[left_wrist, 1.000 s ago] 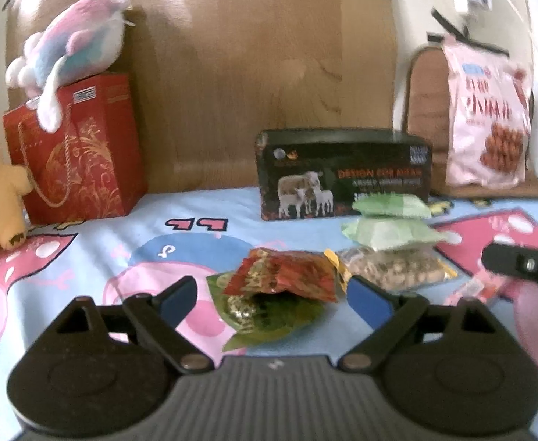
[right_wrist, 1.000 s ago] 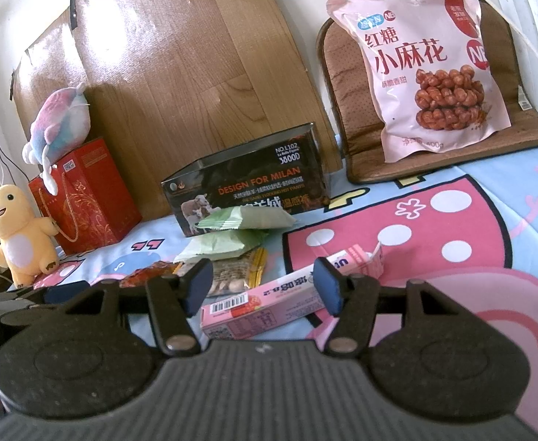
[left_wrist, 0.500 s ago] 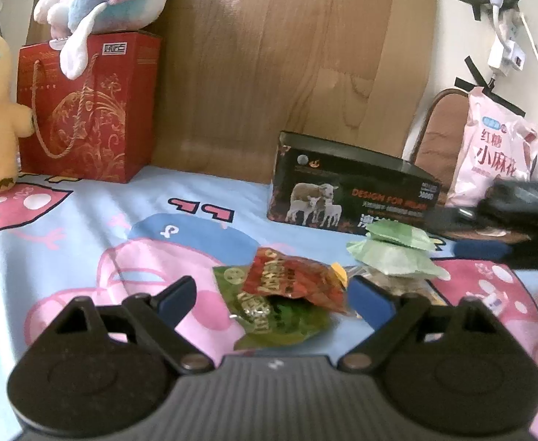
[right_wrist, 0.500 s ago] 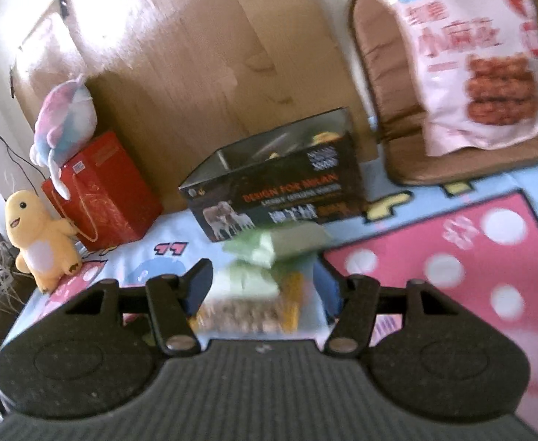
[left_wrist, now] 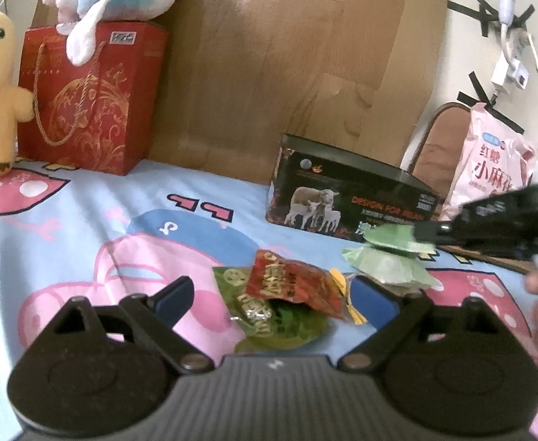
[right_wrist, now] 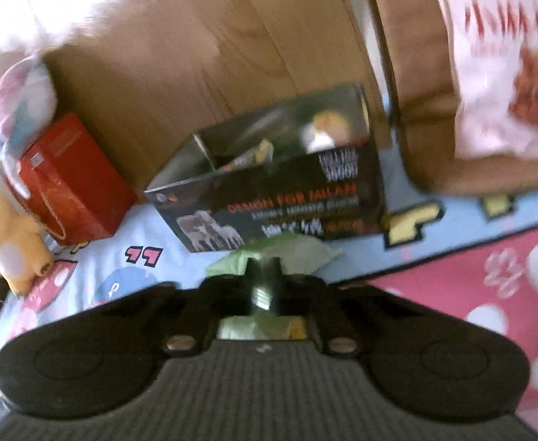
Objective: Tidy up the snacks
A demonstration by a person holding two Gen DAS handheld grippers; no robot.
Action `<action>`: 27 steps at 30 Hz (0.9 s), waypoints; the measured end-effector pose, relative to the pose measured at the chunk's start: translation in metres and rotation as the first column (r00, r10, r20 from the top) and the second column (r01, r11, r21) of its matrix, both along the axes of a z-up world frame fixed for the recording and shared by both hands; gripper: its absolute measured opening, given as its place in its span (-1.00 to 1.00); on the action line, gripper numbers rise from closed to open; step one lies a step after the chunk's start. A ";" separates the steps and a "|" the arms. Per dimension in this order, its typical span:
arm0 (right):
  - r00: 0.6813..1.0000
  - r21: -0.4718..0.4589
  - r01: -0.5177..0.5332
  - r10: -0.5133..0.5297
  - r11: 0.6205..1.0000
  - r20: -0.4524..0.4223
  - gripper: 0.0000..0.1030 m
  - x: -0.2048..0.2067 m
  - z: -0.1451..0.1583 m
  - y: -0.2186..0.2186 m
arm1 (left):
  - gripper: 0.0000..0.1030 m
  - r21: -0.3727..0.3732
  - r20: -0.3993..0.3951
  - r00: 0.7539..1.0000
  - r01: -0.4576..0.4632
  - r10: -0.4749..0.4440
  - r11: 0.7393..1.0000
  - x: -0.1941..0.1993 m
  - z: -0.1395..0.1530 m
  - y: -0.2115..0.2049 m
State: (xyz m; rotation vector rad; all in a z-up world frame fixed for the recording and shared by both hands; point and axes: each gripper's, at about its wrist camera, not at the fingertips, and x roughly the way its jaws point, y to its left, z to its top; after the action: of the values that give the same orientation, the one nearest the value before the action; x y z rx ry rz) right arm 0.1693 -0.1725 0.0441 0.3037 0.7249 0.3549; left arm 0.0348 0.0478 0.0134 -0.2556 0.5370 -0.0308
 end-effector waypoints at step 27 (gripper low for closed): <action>0.951 -0.087 -0.232 0.245 0.969 0.189 -0.85 -0.132 0.053 0.008 | 0.85 -0.058 -0.004 1.000 -0.018 0.018 0.998 -0.005 0.000 0.011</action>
State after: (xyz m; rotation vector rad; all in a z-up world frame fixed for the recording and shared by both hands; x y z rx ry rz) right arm 0.0375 -0.1645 0.0974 0.1171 0.5754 0.5824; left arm 0.0297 0.0592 0.0131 -0.3172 0.5374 -0.0286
